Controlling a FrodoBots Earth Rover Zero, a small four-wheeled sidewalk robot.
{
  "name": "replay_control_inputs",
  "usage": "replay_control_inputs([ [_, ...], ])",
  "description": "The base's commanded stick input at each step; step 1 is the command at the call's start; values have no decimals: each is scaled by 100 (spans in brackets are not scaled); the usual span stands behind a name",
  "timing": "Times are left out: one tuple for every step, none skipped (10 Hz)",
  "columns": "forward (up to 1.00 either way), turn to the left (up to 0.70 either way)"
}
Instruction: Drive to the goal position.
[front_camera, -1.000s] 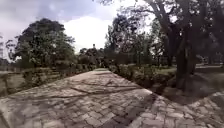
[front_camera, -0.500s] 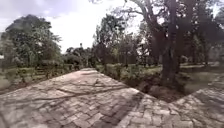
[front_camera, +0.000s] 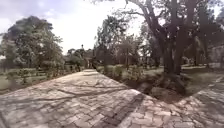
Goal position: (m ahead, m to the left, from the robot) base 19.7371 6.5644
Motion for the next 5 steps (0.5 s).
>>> replay_control_inputs([
  [70, 0],
  [70, 0],
  [70, 0],
  [70, 0],
  [70, 0],
])
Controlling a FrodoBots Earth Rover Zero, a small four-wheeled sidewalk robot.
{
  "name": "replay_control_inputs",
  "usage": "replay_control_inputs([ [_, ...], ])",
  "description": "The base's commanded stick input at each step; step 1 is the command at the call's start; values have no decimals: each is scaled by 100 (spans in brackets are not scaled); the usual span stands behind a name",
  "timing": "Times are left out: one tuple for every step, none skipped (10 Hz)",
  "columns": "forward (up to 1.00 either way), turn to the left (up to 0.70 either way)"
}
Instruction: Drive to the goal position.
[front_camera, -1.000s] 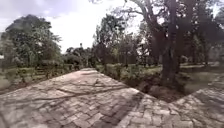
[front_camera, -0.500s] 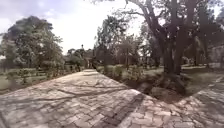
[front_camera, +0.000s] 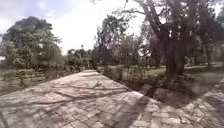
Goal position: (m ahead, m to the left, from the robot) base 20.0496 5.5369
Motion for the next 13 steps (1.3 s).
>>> replay_control_inputs([
  [70, 0],
  [70, 0],
  [70, 6],
  [70, 15],
  [70, 35],
  [70, 35],
  [70, 35],
  [70, 35],
  [70, 35],
  [70, 35],
  [70, 35],
  [70, 35],
  [70, 35],
])
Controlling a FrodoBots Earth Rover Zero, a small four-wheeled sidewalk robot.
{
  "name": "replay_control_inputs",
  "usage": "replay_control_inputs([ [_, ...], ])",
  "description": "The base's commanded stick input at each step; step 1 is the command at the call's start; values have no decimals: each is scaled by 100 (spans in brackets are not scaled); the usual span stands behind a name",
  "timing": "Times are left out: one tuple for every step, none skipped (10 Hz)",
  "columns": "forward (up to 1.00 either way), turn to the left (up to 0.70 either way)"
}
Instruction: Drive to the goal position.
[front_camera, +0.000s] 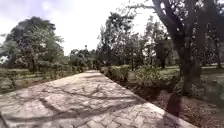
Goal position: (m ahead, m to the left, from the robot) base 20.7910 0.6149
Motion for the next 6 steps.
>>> replay_control_inputs([
  [70, 0],
  [70, 0],
  [70, 0],
  [70, 0],
  [70, 35],
  [70, 35],
])
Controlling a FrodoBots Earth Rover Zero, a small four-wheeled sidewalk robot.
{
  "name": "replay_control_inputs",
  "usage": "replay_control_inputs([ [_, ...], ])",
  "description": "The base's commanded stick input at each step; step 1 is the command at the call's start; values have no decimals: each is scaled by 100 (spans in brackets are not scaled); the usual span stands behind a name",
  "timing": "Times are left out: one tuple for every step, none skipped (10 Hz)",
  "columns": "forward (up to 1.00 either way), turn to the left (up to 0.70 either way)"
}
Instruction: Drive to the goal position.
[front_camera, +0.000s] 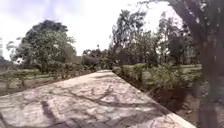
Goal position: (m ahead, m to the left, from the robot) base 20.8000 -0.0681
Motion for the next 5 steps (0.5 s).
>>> replay_control_inputs([
  [70, 0],
  [70, 0],
  [70, 0],
  [70, 0],
  [70, 0],
])
